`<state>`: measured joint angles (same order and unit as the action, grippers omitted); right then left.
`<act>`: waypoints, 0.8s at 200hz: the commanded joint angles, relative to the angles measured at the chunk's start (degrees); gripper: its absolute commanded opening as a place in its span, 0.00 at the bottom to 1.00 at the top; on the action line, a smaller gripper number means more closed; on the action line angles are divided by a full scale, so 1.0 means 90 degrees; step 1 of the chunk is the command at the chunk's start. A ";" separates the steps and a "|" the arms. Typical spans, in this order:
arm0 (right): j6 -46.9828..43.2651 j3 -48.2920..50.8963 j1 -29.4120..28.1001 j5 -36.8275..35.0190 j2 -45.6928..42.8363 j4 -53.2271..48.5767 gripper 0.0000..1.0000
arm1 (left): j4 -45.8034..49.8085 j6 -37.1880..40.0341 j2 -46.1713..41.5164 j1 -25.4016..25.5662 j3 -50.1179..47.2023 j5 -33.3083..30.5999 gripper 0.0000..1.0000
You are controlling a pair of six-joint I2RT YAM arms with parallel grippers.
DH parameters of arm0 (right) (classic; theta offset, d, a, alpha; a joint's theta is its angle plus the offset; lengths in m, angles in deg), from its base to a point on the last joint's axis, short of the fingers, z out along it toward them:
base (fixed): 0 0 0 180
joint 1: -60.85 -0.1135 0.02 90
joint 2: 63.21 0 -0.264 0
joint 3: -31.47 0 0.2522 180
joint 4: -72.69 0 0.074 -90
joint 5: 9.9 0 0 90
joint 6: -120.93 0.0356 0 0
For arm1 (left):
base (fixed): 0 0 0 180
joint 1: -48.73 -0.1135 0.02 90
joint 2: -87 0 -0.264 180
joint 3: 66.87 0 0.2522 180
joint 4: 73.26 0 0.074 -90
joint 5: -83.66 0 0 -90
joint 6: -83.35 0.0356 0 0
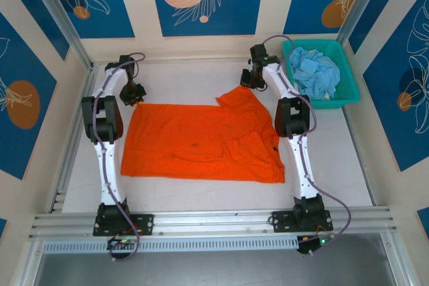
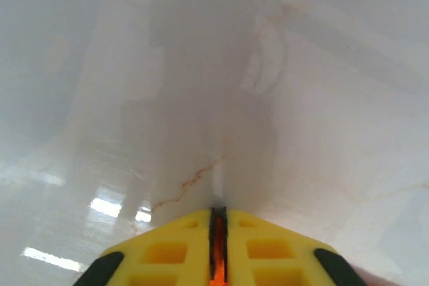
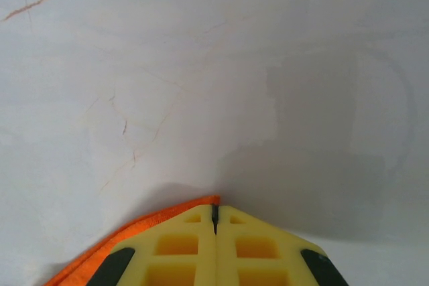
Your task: Fold and stack the t-shirts
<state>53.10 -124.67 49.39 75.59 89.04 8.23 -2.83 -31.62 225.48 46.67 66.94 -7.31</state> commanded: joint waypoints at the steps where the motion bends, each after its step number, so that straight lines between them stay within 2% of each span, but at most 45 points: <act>1: -0.0154 0.0107 -0.0040 -0.0003 -0.0439 -0.0131 0.00 | 0.0179 0.0020 0.0115 0.0034 0.0087 0.0143 0.04; 16: -0.0149 0.0128 -0.0045 0.0013 -0.0478 -0.0130 0.00 | 0.0179 0.0069 0.0093 0.0034 0.0089 0.0113 0.00; 61: -0.0094 0.0383 -0.0076 0.0094 -0.0785 -0.0099 0.00 | -0.0156 0.0187 -0.0218 0.0035 -0.0264 0.0174 0.00; 120: -0.0049 0.1890 -0.0131 0.0140 -0.1965 0.0440 0.00 | -0.1869 0.0361 -0.1381 0.0090 -0.1688 0.0822 0.00; 160: -0.0207 0.3095 -0.0133 0.0139 -0.3020 0.0632 0.00 | -0.3028 0.0431 -0.2262 0.0156 -0.2996 0.0753 0.00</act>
<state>52.73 -102.62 48.42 75.66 69.11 12.45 -21.26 -29.11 211.49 47.41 46.33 -1.67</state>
